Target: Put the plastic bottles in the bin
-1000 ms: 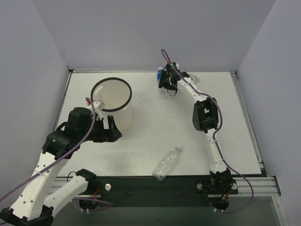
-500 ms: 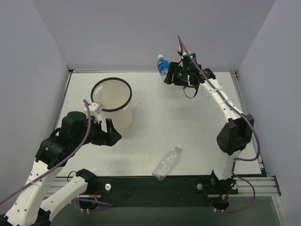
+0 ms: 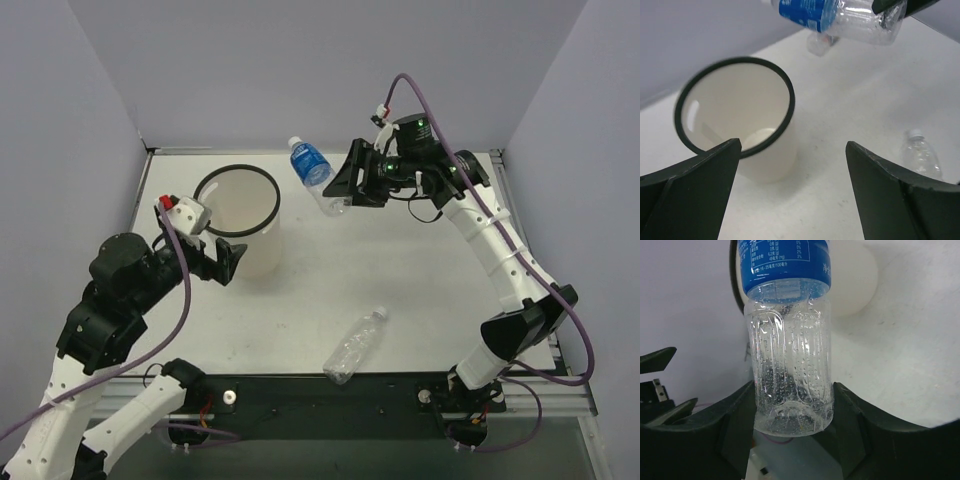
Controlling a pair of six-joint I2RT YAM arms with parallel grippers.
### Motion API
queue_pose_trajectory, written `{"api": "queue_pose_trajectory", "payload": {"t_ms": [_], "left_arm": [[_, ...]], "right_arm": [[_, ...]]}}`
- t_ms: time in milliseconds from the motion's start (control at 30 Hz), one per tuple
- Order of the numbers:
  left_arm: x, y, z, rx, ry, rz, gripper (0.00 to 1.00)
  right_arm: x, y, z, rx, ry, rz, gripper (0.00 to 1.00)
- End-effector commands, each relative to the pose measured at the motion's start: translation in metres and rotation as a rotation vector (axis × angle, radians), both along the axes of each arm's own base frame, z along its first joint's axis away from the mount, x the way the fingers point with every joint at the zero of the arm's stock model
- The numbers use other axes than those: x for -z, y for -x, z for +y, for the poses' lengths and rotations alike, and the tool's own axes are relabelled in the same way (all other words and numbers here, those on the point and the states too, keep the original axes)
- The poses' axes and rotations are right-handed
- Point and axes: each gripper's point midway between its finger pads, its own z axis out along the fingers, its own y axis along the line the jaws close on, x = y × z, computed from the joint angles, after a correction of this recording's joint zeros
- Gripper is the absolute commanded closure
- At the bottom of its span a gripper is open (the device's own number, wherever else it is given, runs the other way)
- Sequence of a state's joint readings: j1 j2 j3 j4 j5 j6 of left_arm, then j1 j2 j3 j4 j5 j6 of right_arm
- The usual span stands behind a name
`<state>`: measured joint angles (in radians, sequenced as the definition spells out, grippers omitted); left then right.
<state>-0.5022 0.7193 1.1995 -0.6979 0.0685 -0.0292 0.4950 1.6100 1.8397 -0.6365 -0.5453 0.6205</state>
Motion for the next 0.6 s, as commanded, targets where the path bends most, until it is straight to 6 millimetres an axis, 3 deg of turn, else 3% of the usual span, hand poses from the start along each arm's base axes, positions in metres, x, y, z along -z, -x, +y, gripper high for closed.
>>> {"api": "queue_pose_trajectory", "payload": {"t_ms": [0,167,300,567], "left_arm": [[-0.053,-0.022,0.003,0.068,-0.252,-0.440,0.03],[-0.061,-0.027,-0.027,0.284,-0.459,-0.656,0.03],[-0.053,-0.032,-0.058,0.458,-0.530,-0.731,0.03],[-0.048,-0.042,-0.093,0.579,-0.682,-0.830,0.03]], "right_arm": [[-0.040,0.045,0.022,-0.065,-0.195,0.203,0.64],[-0.067,0.066,0.026,-0.099,-0.286,0.295,0.66],[-0.082,0.083,0.026,-0.126,-0.333,0.360,0.66],[-0.078,0.106,0.021,-0.126,-0.354,0.483,0.66]]}}
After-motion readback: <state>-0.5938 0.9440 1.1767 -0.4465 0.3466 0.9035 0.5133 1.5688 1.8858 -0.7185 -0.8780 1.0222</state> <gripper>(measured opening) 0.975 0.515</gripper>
